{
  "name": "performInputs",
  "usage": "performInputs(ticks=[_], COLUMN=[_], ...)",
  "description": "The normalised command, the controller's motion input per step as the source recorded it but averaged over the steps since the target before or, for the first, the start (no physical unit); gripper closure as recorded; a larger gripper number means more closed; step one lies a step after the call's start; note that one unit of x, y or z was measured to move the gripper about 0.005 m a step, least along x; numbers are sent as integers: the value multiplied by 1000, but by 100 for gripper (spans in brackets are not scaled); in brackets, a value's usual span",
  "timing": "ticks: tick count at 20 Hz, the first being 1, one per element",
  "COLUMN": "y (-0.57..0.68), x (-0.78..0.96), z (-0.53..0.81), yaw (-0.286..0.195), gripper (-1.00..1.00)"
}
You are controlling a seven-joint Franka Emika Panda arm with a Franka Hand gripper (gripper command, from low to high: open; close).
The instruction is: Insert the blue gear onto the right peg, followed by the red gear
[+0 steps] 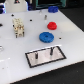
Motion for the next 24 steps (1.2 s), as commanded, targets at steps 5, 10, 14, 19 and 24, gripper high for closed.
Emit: performInputs(ticks=[5, 10, 14, 19, 24], y=[383, 318, 189, 73, -8], x=[-359, -291, -115, -54, -176], z=[-348, -435, -516, -538, -508], yaw=[0, 0, 0, 0, 0], gripper=[-100, -100, -100, -100, -100])
